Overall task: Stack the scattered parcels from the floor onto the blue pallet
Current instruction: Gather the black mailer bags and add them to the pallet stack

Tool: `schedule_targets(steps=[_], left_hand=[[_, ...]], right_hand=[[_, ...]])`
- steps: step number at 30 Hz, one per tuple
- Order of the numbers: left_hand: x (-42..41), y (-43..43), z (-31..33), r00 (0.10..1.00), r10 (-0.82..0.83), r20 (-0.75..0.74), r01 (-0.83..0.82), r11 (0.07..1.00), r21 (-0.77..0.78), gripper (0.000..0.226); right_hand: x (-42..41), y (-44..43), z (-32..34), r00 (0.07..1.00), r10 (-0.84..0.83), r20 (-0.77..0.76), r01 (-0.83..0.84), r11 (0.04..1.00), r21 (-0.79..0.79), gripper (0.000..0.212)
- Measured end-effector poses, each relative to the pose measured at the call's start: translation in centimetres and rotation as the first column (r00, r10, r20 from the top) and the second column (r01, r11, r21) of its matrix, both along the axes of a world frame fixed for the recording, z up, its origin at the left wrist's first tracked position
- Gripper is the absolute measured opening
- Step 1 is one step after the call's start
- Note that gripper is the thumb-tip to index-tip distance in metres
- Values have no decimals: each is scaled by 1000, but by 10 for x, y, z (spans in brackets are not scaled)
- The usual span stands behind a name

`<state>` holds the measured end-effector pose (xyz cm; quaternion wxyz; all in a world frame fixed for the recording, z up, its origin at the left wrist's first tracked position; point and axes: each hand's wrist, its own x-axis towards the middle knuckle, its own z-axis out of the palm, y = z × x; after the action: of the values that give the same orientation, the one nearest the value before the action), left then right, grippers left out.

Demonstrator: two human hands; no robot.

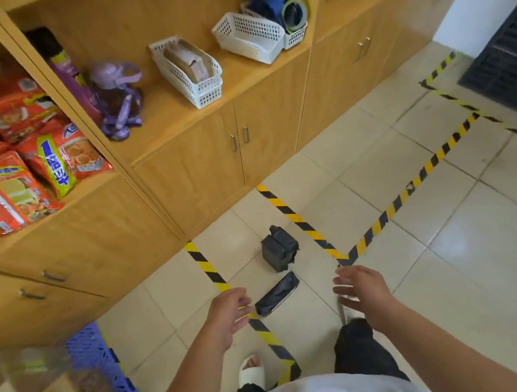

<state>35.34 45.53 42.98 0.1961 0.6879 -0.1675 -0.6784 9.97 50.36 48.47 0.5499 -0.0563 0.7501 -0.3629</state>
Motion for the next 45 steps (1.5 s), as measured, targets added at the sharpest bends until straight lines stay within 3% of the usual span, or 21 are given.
schedule_targets(steps=[4, 8, 11, 13, 16, 19, 22, 29, 33, 35, 38, 42, 43, 45], left_hand=[[-37, -25, -24, 992, 118, 49, -120, 992, 42, 15], [-86, -23, -38, 969, 182, 168, -206, 969, 139, 10], [-117, -14, -62, 951, 81, 297, -153, 962, 227, 11], [-137, -12, -82, 957, 29, 288, -107, 961, 257, 4], [-159, -15, -123, 951, -3, 308, -86, 958, 274, 22], [-175, -27, -192, 944, -112, 311, 8, 948, 318, 18], [-186, -33, -290, 898, -363, 250, 250, 887, 389, 63], [-184, -58, -480, 552, -679, 484, 508, 734, 451, 85], [-173, -67, -568, 295, -753, 588, 595, 626, 504, 92], [-172, -72, -601, 139, -739, 660, 656, 568, 498, 85], [-171, -72, -636, 41, -690, 723, 717, 525, 460, 65], [-166, -74, -646, 70, -662, 746, 726, 547, 418, 60], [-165, -73, -640, 131, -661, 739, 715, 579, 391, 59], [-160, -67, -611, 355, -612, 707, 628, 716, 304, 54]], right_hand=[[-53, -66, -21, 992, 94, 87, -100, 993, 67, 9], [-111, -125, -58, 948, 271, 165, -301, 932, 200, 14], [-137, -162, -87, 904, 385, 186, -425, 859, 286, 12], [-146, -179, -109, 883, 431, 185, -469, 816, 338, 14], [-148, -190, -154, 862, 464, 206, -507, 768, 392, 7], [-142, -193, -218, 836, 500, 223, -547, 734, 403, 7], [-135, -187, -297, 824, 520, 227, -565, 721, 401, 12], [-128, -178, -463, 864, 428, 265, -502, 709, 494, 7], [-140, -177, -537, 881, 390, 267, -471, 678, 564, 27], [-144, -180, -561, 868, 444, 222, -486, 664, 568, 16], [-150, -181, -583, 850, 495, 179, -503, 665, 551, 9], [-148, -188, -592, 843, 518, 145, -506, 674, 538, 11], [-146, -190, -588, 849, 509, 145, -498, 677, 542, 9], [-137, -191, -570, 858, 488, 157, -486, 675, 555, 8]])
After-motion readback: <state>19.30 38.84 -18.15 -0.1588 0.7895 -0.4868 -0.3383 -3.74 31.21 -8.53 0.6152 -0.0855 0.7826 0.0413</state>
